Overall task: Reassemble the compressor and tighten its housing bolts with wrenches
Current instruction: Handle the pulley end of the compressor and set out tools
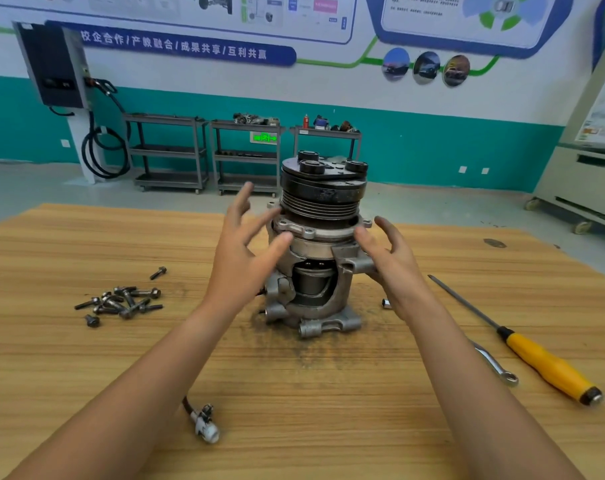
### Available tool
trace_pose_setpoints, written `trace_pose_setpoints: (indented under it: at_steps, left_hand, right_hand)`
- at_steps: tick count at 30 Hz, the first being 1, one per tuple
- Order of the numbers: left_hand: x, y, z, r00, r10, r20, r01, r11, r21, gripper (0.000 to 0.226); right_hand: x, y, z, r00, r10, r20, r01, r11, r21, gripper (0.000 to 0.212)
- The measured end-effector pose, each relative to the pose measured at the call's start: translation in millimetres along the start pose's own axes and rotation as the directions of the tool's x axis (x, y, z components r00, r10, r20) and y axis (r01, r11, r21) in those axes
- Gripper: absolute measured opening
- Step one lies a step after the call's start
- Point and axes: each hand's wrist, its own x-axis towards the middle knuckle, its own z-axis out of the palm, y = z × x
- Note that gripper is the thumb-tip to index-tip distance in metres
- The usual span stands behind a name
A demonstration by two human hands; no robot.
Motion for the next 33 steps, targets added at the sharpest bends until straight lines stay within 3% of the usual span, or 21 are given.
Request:
trace_pose_setpoints:
  at_steps: [8,12,15,18,20,24,29,33]
  left_hand:
    - [-19,-3,18,0.996,-0.069,-0.052,0.063,0.991,-0.119,0.042]
    - [-23,4,10,0.990,0.129,0.061,-0.128,0.992,-0.017,0.034]
    - [-4,8,1,0.999,0.034,0.010,-0.034,0.998,-0.057,0.044]
    - [34,8,-3,0.974,-0.203,0.100,0.218,0.962,-0.163,0.094]
    - [56,9,1,0.947,-0.220,0.235,0.257,0.956,-0.140,0.109]
    - [79,2,14,0.927,-0.145,0.346,0.182,0.980,-0.076,0.110]
    - [85,-5,11,0.901,-0.079,0.426,0.136,0.985,-0.104,0.129]
    - [83,-9,16,0.941,0.006,0.339,0.047,0.988,-0.149,0.102]
  right_hand:
    - [4,4,-1,0.997,-0.071,-0.037,0.070,0.997,-0.030,0.102]
    - [13,6,-4,0.995,0.070,-0.074,-0.058,0.986,0.154,0.074]
    - [20,-8,-11,0.988,0.154,-0.013,-0.152,0.983,0.100,0.065]
    - [23,-30,-11,1.000,0.017,-0.006,-0.018,0.997,-0.082,0.084]
    - [20,-43,3,0.992,-0.109,0.059,0.116,0.985,-0.126,0.095]
    - [20,-47,31,0.970,-0.209,0.123,0.220,0.972,-0.087,0.075]
    - [37,-47,26,0.961,-0.233,0.147,0.245,0.967,-0.072,0.101]
    - [48,-44,27,0.935,-0.316,0.159,0.329,0.942,-0.062,0.090]
